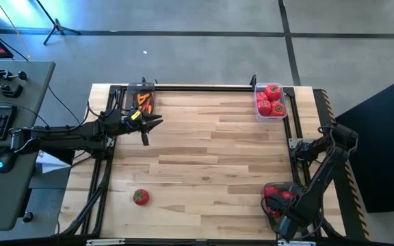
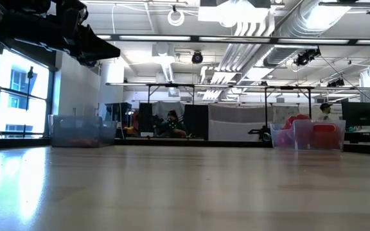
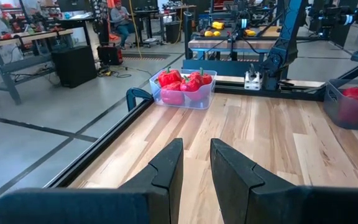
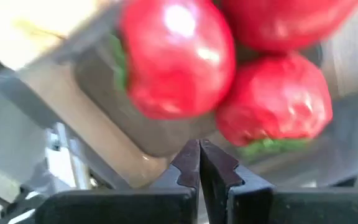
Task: Sort produce into baskets
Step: Adjust the tomatoes in the bottom black bin, then put the tomato into the bottom black bin
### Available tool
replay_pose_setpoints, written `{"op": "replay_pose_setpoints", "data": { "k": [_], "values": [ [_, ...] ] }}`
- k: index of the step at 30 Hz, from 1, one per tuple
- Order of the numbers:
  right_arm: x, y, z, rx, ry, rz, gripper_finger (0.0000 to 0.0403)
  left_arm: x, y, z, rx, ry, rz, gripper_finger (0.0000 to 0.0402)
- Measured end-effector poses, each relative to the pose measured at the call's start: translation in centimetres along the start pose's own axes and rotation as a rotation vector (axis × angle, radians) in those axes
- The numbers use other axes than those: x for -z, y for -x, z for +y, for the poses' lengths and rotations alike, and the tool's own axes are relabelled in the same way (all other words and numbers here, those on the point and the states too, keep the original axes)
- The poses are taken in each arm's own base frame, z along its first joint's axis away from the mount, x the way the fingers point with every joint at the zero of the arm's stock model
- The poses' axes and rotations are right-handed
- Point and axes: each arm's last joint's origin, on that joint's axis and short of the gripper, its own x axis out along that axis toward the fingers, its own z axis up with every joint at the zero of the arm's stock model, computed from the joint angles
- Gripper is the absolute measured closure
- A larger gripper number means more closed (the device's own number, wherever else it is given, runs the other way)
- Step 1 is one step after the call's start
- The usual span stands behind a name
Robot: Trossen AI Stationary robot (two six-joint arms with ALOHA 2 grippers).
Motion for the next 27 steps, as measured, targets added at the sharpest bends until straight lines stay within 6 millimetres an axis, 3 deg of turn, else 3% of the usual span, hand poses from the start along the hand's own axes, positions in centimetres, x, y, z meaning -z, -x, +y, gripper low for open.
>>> {"op": "replay_pose_setpoints", "data": {
  "k": [5, 9, 21, 27],
  "values": [
    [-0.3, 0.6, 0.6, -0.041, 0.037, -0.105, 0.0403, 0.0, 0.0, 0.0, 0.006, 0.011, 0.002, 0.0335],
    [-0.7, 0.6, 0.7, -0.056, 0.051, -0.153, 0.0403, -0.1, 0.0, -0.5, 0.146, 0.051, 0.001, 0.0335],
    [-1.8, 2.4, 0.5, -0.114, 0.127, -0.446, 0.0403, -2.4, 1.2, -4.1, 0.412, -0.032, 0.154, 0.0374],
    [-2.8, 2.9, 0.3, -0.077, 0.184, -0.568, 0.0403, -2.7, 1.7, -6.5, 0.44, -0.073, 0.3, 0.0389]
  ]
}}
